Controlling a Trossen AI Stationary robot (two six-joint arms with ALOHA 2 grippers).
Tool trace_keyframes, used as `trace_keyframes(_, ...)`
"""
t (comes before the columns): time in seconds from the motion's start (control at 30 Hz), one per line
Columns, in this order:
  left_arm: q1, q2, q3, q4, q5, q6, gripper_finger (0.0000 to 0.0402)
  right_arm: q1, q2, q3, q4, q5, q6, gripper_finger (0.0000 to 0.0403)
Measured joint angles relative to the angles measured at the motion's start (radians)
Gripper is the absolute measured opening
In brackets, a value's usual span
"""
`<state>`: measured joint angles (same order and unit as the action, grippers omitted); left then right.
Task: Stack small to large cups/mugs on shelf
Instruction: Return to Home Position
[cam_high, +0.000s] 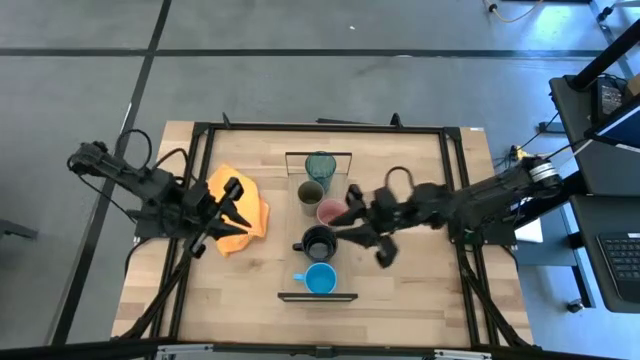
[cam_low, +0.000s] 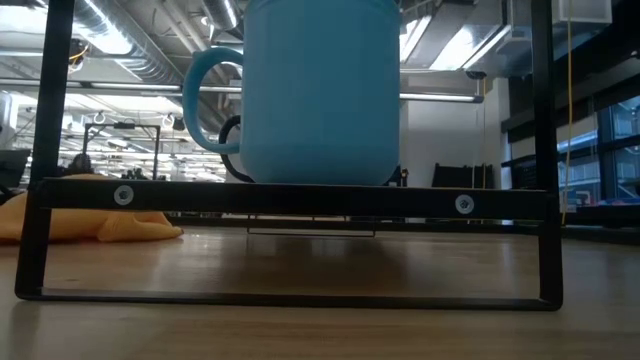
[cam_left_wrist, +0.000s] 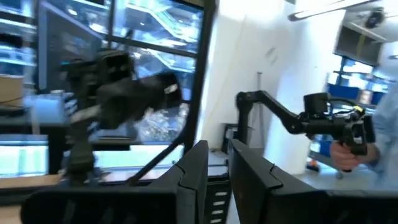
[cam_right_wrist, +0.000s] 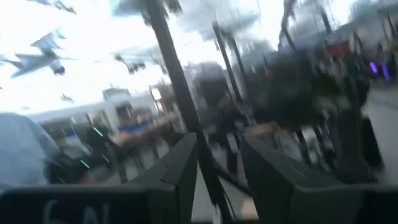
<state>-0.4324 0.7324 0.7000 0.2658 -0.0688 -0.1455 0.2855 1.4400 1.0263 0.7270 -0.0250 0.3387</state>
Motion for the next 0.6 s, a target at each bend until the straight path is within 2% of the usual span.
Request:
trace_keyframes(0.1, 0.051, -0.083, -0.119, 0.035, 0.009, -0.007, 0.0059, -0.028, -0.072, -0.132, 0.126, -0.007, -0.006, 0.0127)
trace_keyframes(0.27, 0.14, -0.246, -0.253, 0.017, 0.003, -0.044, 0.0059, -0.081, -0.219, -0.327, 0.132, -0.002, 0.025, 0.0127)
trace_keyframes(0.43, 0.24, -0.399, -0.258, -0.252, -0.085, -0.046, 0.0059, -0.137, -0.415, -0.465, 0.024, 0.009, 0.028, 0.0127)
trace_keyframes(0.6, 0.321, -0.491, -0.191, -0.518, -0.126, -0.061, 0.0059, -0.196, -0.646, -0.518, -0.252, 0.055, 0.075, 0.0127)
